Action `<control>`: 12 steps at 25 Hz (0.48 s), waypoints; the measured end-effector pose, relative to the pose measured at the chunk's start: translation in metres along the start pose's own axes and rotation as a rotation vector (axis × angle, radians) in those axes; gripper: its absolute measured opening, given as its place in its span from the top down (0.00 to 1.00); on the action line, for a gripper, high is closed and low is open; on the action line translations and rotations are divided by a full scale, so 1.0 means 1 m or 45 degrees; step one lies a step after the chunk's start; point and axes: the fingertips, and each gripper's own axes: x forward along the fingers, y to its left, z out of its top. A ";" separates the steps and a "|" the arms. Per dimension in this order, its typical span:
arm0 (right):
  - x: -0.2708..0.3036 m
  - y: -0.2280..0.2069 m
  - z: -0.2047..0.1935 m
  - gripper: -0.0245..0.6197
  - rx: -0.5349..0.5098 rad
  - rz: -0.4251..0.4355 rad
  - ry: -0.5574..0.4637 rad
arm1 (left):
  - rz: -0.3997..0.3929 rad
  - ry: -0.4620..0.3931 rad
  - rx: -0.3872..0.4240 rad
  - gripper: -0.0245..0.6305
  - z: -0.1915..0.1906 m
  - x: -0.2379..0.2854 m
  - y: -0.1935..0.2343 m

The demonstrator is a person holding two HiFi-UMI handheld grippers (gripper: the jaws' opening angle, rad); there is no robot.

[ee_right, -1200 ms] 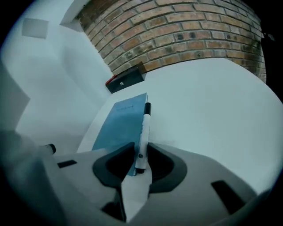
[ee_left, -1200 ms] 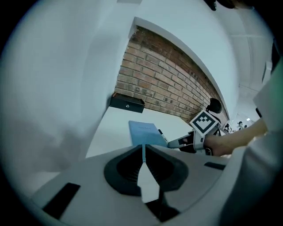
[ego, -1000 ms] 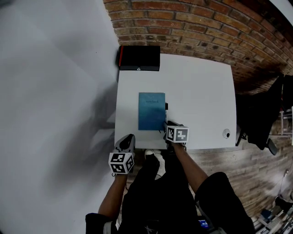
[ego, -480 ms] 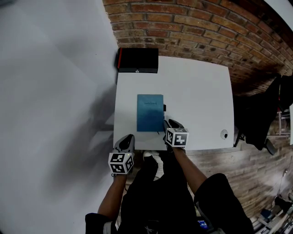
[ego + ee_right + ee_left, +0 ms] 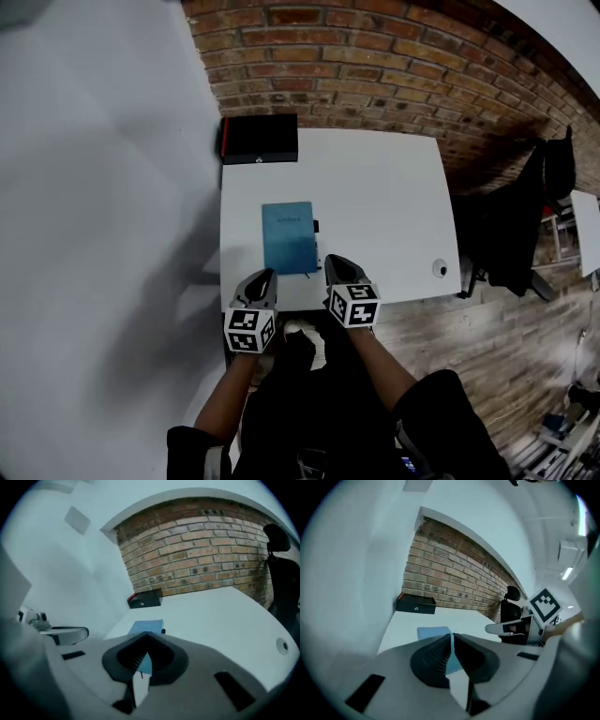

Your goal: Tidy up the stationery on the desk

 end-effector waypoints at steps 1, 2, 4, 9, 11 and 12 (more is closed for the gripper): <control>-0.009 0.001 0.007 0.93 -0.008 -0.010 -0.035 | -0.012 -0.015 0.021 0.91 0.007 0.001 -0.005; -0.018 0.002 0.014 0.93 -0.018 -0.018 -0.073 | -0.020 -0.028 0.043 0.91 0.012 0.001 -0.011; -0.041 0.006 0.027 0.93 -0.051 -0.032 -0.149 | -0.025 -0.054 0.080 0.91 0.022 -0.003 -0.022; -0.089 0.022 0.064 0.93 -0.148 -0.028 -0.328 | -0.030 -0.118 0.143 0.91 0.047 -0.017 -0.044; -0.101 0.027 0.071 0.93 -0.172 -0.021 -0.367 | -0.033 -0.141 0.154 0.91 0.054 -0.023 -0.050; -0.105 0.029 0.072 0.93 -0.179 -0.020 -0.377 | -0.033 -0.151 0.156 0.91 0.057 -0.026 -0.051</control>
